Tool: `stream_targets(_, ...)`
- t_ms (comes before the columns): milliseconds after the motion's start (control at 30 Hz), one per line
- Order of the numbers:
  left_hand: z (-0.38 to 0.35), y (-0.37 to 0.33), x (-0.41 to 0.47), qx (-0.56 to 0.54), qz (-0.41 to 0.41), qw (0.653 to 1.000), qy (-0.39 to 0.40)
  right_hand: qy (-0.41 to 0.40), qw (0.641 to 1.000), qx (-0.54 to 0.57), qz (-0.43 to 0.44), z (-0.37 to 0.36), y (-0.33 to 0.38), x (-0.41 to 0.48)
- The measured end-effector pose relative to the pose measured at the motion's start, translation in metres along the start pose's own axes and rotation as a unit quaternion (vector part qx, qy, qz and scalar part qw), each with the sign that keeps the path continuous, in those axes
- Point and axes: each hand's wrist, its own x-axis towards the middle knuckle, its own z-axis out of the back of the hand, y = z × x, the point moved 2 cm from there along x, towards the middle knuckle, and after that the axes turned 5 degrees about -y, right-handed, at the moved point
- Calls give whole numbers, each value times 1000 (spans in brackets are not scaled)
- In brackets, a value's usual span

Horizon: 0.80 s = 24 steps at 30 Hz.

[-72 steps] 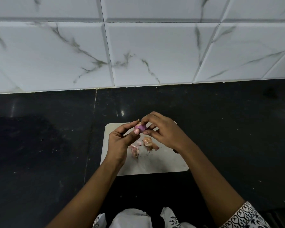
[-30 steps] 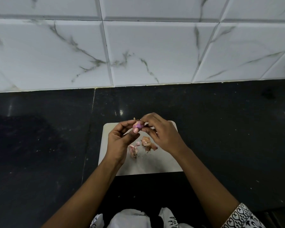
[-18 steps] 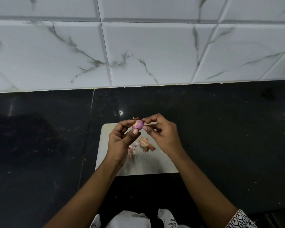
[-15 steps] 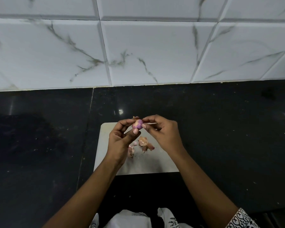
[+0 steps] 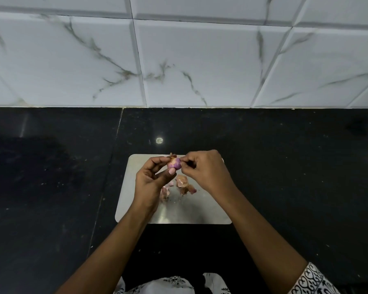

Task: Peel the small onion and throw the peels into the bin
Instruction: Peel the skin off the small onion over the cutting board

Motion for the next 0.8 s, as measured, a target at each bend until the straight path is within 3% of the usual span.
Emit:
stream_targets(233,1,9,-11,-87,25,996,9,-14,994,91,-53,-11,-14,-2)
stream_targets(367,-1,11,-10,-129,55,989,38,-4,951,265,-160,-12,-26,-4)
stream_targets(433,-2,10,-8,-123,58,990,33,-9,941,293,-168,-13,-26,-6)
stream_targets(633,2,2,4,-53,44,997,20,-12,993,119,-22,-1,-17,3)
stream_targets(800,4,-1,15,-26,21,999,26,27,998,-37,43,6,-5,20)
